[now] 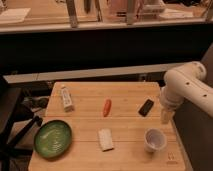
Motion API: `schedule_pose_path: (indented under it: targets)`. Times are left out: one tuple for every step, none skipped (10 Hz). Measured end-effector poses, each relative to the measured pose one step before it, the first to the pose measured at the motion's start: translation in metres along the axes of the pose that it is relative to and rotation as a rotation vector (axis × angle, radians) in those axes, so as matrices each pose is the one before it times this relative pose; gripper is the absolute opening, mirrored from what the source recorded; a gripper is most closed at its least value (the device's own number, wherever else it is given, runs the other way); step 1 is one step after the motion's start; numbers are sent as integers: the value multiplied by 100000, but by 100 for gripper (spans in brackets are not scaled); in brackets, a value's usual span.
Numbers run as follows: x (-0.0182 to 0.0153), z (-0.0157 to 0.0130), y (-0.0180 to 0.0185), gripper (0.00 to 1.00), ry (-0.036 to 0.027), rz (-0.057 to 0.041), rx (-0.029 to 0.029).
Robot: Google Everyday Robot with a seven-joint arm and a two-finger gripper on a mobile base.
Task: Pick up the ceramic bowl
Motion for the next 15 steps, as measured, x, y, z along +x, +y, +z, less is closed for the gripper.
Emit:
schedule_pose_path:
  targets:
    - [0, 2, 1, 80, -4, 1, -3]
    - [3, -3, -2, 80, 4, 4, 6]
    - [-1, 2, 2, 80, -3, 0, -6]
    - [-1, 1, -2, 80, 0, -3, 1]
    - [4, 1, 3, 80, 3, 6, -3]
    - [-8, -7, 18, 80, 86, -85, -1]
    - [-317, -30, 165, 80, 692, -850, 155]
    - [-764, -71, 72, 80, 769, -1464, 329]
    - [-1394, -112, 70, 80, 877, -2080, 423]
    - [-1679, -134, -5, 80, 977, -2437, 476]
    - [-1205, -107, 90, 80, 1095, -2557, 474]
    - [-545, -66, 84, 80, 724, -1806, 323]
    - [-791, -121, 52, 80, 849, -2412, 487]
    - [-732, -59, -106, 80, 393, -2055, 434]
    - [-718, -79, -11, 80, 672, -2249, 498]
